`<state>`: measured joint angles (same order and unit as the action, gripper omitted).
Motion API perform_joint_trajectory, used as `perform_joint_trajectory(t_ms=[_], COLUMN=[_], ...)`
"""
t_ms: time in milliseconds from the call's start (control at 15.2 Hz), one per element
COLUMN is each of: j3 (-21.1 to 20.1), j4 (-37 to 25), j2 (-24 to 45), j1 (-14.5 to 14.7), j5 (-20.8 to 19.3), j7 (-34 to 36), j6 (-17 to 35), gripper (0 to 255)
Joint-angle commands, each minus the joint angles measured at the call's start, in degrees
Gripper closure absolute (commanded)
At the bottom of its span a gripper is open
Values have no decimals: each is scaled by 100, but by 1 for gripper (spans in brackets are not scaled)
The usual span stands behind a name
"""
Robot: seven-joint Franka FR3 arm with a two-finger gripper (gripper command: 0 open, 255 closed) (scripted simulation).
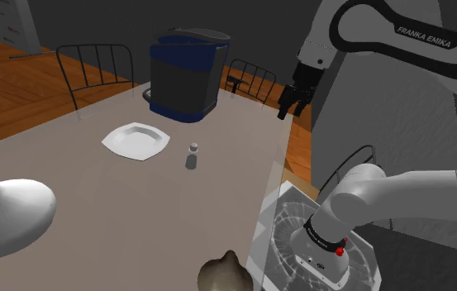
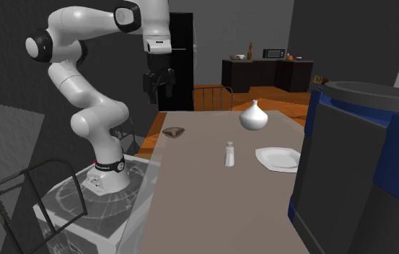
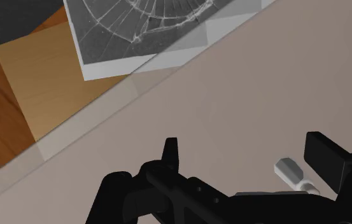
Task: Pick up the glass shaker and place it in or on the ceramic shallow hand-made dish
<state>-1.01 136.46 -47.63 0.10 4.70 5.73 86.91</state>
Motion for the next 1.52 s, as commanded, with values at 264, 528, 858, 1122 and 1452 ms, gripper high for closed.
perform_joint_trajectory(t_ms=[264, 528, 858, 1122, 1452], j3=[-226, -446, -706, -894, -1089], j4=[-24, -168, -513, -914, -1569], j2=[710, 1490, 2534, 3406, 4524], j1=[110, 208, 314, 394, 508], j5=[167, 296, 383, 382, 285], j7=[109, 214, 353, 482, 673], j6=[601, 1156, 1758, 2149, 2508], gripper=[0, 0, 0, 0, 0])
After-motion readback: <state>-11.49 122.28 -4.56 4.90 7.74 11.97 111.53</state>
